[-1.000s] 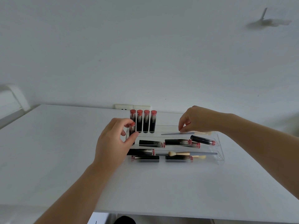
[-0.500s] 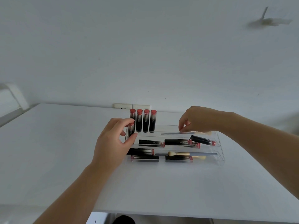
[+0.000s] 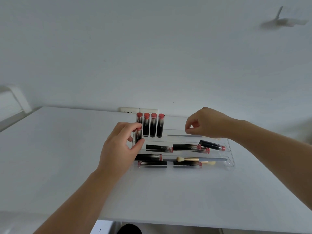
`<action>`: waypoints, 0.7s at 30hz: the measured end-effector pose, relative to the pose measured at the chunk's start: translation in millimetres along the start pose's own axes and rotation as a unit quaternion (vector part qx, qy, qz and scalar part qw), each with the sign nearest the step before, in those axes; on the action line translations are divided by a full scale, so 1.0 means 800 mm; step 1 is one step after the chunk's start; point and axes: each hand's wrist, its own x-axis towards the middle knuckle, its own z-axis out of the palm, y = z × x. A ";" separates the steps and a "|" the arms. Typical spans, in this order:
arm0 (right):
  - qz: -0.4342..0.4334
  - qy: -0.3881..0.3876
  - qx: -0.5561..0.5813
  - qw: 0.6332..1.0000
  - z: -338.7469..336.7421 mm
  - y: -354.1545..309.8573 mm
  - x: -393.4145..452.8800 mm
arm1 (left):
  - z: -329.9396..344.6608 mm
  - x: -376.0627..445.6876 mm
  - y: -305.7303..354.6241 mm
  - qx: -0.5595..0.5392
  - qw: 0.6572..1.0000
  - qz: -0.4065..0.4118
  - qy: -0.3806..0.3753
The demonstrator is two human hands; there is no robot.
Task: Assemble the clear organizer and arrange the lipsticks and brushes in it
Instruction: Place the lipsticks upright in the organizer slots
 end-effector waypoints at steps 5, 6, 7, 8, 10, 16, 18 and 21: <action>-0.032 -0.010 0.121 0.992 -0.004 -0.033 -0.001 | -0.001 0.000 -0.001 -0.007 1.000 -0.012 -0.005; -0.039 -0.022 0.127 0.991 -0.003 -0.042 -0.001 | -0.001 -0.001 0.000 -0.009 1.000 -0.017 -0.007; -0.045 -0.033 0.125 0.991 -0.002 -0.050 -0.001 | -0.001 -0.001 0.000 -0.012 1.000 -0.021 -0.009; -0.051 -0.044 0.117 0.991 -0.001 -0.058 0.000 | -0.001 -0.001 0.000 -0.015 1.000 -0.025 -0.011; -0.058 -0.065 0.083 0.993 0.004 -0.072 0.003 | -0.002 -0.002 0.001 -0.018 0.999 -0.032 -0.014; -0.069 -0.083 -0.072 0.992 0.015 -0.083 0.012 | -0.007 -0.004 0.000 -0.035 0.997 -0.060 -0.029; -0.068 -0.097 -0.089 0.989 0.016 -0.081 0.013 | -0.007 -0.003 0.000 -0.031 0.997 -0.064 -0.034; -0.054 -0.121 -0.086 0.988 0.018 -0.078 0.015 | -0.007 -0.003 0.001 -0.034 0.996 -0.071 -0.034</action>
